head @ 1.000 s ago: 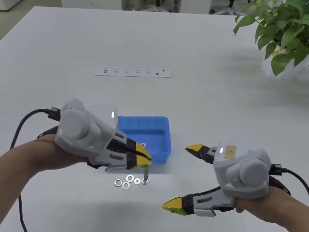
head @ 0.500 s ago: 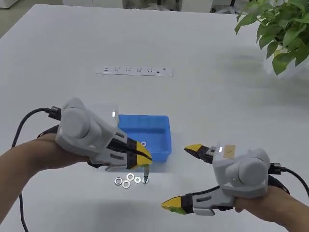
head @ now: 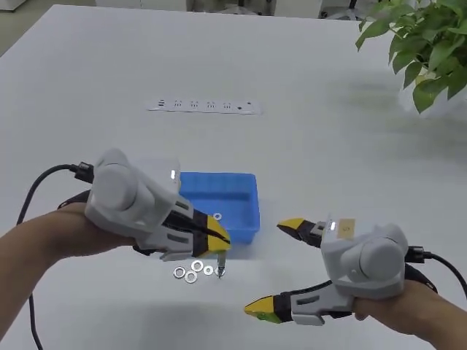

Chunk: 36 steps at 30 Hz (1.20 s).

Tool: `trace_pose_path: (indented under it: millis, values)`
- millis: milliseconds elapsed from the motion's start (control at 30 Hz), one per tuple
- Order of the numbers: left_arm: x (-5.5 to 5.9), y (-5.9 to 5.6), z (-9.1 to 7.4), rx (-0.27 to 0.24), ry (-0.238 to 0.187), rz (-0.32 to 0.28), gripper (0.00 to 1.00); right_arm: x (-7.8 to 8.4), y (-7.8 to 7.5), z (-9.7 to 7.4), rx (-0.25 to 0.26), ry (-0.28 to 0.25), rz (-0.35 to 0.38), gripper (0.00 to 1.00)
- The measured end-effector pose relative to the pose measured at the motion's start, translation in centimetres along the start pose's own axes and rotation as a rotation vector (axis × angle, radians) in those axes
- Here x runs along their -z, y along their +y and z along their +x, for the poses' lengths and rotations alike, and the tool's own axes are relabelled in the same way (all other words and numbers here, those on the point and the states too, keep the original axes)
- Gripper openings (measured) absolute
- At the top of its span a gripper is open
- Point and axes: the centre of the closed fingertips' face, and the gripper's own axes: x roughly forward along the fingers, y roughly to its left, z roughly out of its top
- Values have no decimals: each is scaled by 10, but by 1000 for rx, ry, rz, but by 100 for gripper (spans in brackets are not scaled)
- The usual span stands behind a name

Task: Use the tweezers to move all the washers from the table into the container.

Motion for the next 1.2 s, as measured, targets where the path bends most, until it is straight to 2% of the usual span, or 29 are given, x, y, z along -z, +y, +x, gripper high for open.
trace_pose_path:
  millis: [200,700,1000,1200]
  values:
    - [0,-1,0,9,5,7,5,-3,3,4,-31,-2,-25,78]
    - [-2,-5,0,24,13,26,5,-9,9,20,-132,11,-120,51]
    - [-1,-5,-2,25,17,29,5,-12,11,34,-180,44,-166,36]
    - [0,-4,-4,25,16,28,5,-11,16,43,-218,66,-199,30]
